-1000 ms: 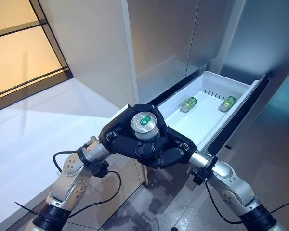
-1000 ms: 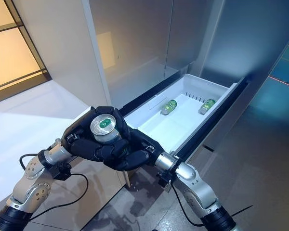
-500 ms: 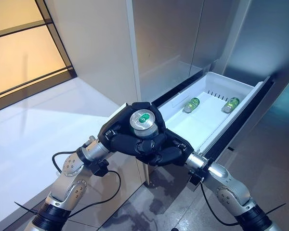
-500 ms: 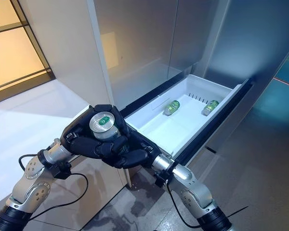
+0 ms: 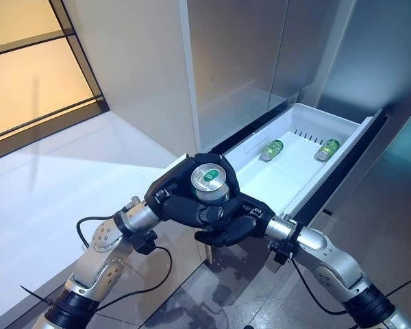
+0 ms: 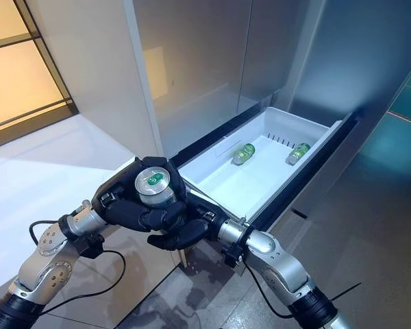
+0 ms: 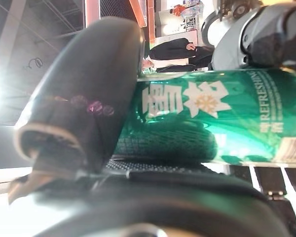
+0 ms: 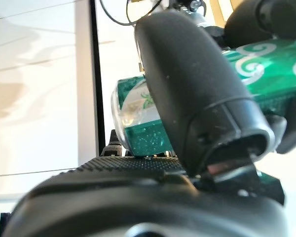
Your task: Put drinks into fridge and close the fridge
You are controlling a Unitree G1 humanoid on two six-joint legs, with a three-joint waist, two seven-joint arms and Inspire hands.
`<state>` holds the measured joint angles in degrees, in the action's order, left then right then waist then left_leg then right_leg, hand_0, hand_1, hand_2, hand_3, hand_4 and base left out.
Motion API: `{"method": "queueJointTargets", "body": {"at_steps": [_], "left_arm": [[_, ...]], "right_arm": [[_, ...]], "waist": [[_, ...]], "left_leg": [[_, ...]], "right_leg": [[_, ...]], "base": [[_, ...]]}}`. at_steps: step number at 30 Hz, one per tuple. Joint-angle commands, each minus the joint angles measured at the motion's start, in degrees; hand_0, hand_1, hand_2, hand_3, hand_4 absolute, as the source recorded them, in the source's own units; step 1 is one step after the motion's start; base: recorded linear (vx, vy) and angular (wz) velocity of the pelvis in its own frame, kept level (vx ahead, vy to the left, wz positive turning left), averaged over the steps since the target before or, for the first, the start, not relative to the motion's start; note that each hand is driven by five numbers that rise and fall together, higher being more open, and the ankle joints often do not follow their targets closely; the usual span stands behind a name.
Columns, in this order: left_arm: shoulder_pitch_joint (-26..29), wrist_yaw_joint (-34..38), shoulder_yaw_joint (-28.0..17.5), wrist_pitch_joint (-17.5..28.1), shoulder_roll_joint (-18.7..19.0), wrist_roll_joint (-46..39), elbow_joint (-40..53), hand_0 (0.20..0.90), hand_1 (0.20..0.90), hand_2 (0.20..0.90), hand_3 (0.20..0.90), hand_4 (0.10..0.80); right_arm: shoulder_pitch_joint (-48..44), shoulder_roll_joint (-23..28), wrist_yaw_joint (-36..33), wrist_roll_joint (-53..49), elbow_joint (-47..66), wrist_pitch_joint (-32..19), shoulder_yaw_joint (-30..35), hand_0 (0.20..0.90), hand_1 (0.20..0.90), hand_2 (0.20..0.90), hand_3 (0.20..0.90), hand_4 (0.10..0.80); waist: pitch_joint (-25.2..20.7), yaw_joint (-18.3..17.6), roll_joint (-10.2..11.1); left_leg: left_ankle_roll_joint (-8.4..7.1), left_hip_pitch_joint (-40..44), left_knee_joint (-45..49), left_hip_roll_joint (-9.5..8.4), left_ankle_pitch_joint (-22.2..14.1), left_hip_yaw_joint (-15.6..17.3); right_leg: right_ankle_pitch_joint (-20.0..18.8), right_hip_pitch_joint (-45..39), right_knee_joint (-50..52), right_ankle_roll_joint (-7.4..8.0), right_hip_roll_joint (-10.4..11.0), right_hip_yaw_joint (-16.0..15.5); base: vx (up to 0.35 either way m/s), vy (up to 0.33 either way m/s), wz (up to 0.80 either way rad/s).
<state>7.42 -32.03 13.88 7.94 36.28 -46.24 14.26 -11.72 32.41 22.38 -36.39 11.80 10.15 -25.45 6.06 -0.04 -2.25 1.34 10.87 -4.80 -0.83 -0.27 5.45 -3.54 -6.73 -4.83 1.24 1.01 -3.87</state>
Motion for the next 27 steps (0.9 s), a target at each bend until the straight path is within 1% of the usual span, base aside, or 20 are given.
{"method": "queueJointTargets", "body": {"at_steps": [1,5,6,7,8,16,22,27], "left_arm": [[12.01,-0.46,1.92,4.27,-4.52,-5.77,2.30,0.300,0.300,0.300,0.200,0.100],[12.12,-0.60,2.61,4.50,-5.51,-6.03,2.29,0.300,0.300,0.300,0.200,0.100],[12.00,-0.75,2.76,4.69,-5.88,-5.96,2.28,0.300,0.300,0.300,0.200,0.100],[11.99,-0.58,2.90,4.73,-6.15,-5.96,2.41,0.300,0.300,0.300,0.200,0.100],[11.96,-0.36,3.04,4.90,-6.64,-5.67,2.49,0.300,0.300,0.300,0.200,0.100],[11.91,0.74,3.66,4.47,-7.71,-4.49,2.76,0.300,0.300,0.300,0.200,0.100],[11.23,1.07,3.64,4.45,-7.98,-3.51,2.69,0.300,0.300,0.300,0.200,0.100],[10.92,1.83,3.69,5.35,-7.74,-0.72,2.38,0.300,0.300,0.300,0.200,0.100]], "right_arm": [[-11.47,-6.23,2.37,-5.03,7.74,-5.94,-1.80,0.900,0.900,0.900,0.900,0.800],[-11.63,-7.25,1.47,-7.05,7.76,-5.48,-2.00,0.900,0.900,0.900,0.900,0.800],[-11.47,-7.60,1.56,-7.45,7.51,-5.49,-2.06,0.825,0.825,0.825,0.812,0.712],[-11.28,-8.12,1.36,-7.61,7.39,-5.59,-2.23,0.660,0.660,0.660,0.620,0.520],[-11.05,-8.79,1.14,-8.53,7.19,-5.75,-2.42,0.300,0.300,0.300,0.200,0.100],[-10.24,-10.62,0.21,-8.32,7.41,-6.44,-2.76,0.300,0.300,0.300,0.200,0.100],[-10.11,-10.67,-0.31,-7.98,7.43,-6.51,-2.78,0.300,0.300,0.300,0.200,0.100],[-10.06,-10.57,-0.40,-6.82,7.35,-6.75,-2.68,0.300,0.300,0.300,0.200,0.100]], "waist": [[-3.56,0.25,1.97],[-3.56,0.29,2.01],[-3.56,0.33,1.99],[-3.59,0.34,1.97],[-3.57,0.37,1.94],[-3.41,0.37,1.90],[-3.37,0.44,1.81],[-3.29,0.55,1.93]], "left_leg": [[1.33,-1.45,2.21,-2.92,-3.11,-3.54],[1.31,-1.38,2.20,-2.92,-3.15,-3.41],[1.29,-1.36,2.18,-2.88,-3.13,-3.35],[1.27,-1.33,2.18,-2.86,-3.17,-3.28],[1.24,-1.25,2.05,-2.77,-3.15,-3.14],[1.29,-1.22,2.12,-2.85,-3.22,-3.13],[1.35,-1.16,2.06,-2.81,-3.19,-2.97],[1.39,-1.19,2.18,-2.83,-3.25,-3.03]], "right_leg": [[5.88,-0.16,4.42,2.23,-0.41,0.74],[5.79,-0.28,4.26,2.27,-0.36,0.50],[5.79,-0.32,4.24,2.29,-0.34,0.40],[5.82,-0.33,4.23,2.31,-0.30,0.34],[5.79,-0.36,4.18,2.32,-0.25,0.17],[5.70,-0.43,4.01,2.33,-0.19,0.02],[5.72,-0.43,3.97,2.30,-0.18,-0.16],[5.77,-0.45,4.05,2.28,-0.20,-0.17]], "base": [[0.000,0.000,0.00],[0.000,0.000,0.00],[0.000,0.000,0.00],[0.000,0.000,0.00],[0.000,0.000,0.00],[0.000,0.000,0.00],[0.000,0.000,0.00],[0.000,0.000,0.00]]}}
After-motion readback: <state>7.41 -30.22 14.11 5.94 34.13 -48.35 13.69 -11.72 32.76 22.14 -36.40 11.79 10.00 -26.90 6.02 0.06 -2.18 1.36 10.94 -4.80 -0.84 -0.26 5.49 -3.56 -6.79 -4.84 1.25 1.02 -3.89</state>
